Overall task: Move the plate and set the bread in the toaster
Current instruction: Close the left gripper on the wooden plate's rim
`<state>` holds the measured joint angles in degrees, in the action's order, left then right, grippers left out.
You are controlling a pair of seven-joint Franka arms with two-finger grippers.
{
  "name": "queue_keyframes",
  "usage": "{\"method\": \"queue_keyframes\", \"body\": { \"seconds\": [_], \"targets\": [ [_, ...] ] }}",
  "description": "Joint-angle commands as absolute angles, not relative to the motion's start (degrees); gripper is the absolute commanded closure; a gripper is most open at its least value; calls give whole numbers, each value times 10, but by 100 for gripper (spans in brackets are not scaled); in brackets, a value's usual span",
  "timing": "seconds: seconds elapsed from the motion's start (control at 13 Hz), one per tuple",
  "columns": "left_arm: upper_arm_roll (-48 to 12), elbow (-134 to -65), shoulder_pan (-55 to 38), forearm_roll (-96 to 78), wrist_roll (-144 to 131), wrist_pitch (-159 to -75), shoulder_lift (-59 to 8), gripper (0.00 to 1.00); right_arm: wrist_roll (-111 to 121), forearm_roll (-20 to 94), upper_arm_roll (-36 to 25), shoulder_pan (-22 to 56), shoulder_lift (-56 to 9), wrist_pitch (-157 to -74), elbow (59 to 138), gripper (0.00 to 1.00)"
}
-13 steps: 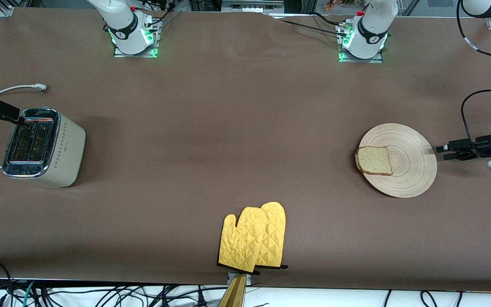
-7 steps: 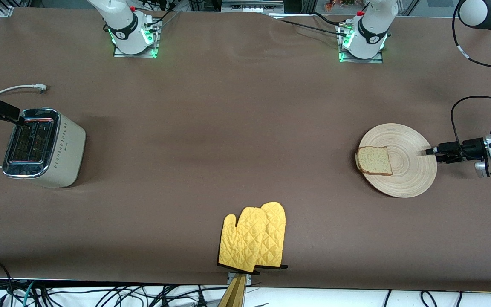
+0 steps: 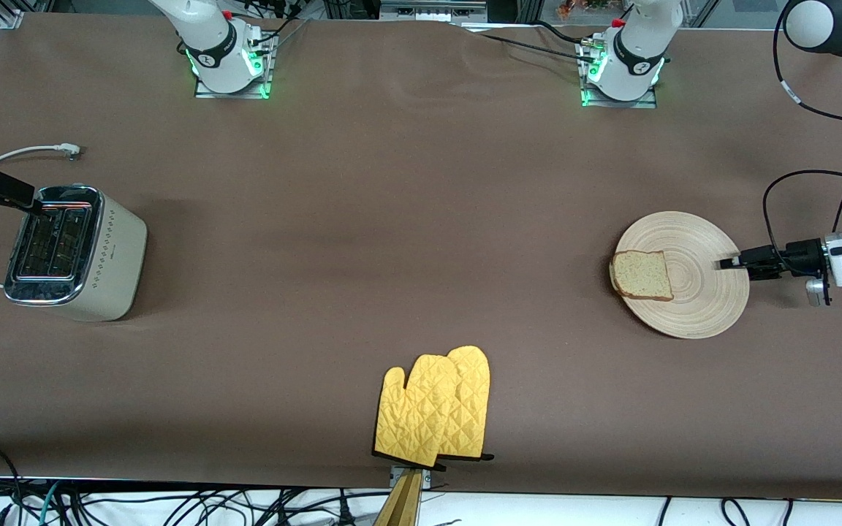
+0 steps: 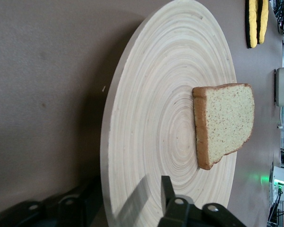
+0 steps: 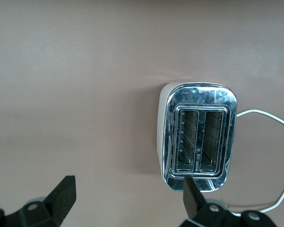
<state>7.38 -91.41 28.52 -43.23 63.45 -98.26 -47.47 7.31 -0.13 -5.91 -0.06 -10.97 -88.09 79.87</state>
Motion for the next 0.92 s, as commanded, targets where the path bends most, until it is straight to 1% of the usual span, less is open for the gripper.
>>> {"method": "queue_keyframes", "body": {
  "seconds": [0.0,0.08,0.15,0.38,0.54,0.61,0.84],
  "targets": [
    [74,-903,286,-453,651,-975,-490,54,75,9,-55,-7,-113,-877,788,0],
    [74,-904,286,-453,652,-976,-491,60,75,9,-55,-7,-113,-877,788,0],
    [74,-903,286,-453,652,-976,-496,62,75,9,-55,-7,-113,-877,788,0],
    [73,-903,285,-454,651,-976,-497,79,75,9,-56,-7,-113,-877,788,0],
    [72,-904,284,-454,651,-976,-498,96,74,9,-55,-7,-113,-878,788,0],
    [72,-904,284,-454,650,-976,-498,100,74,9,-55,-7,-113,-878,788,0],
    [72,-904,280,-459,650,-978,-504,100,75,9,-56,-7,-113,-878,788,0]
  ]
}}
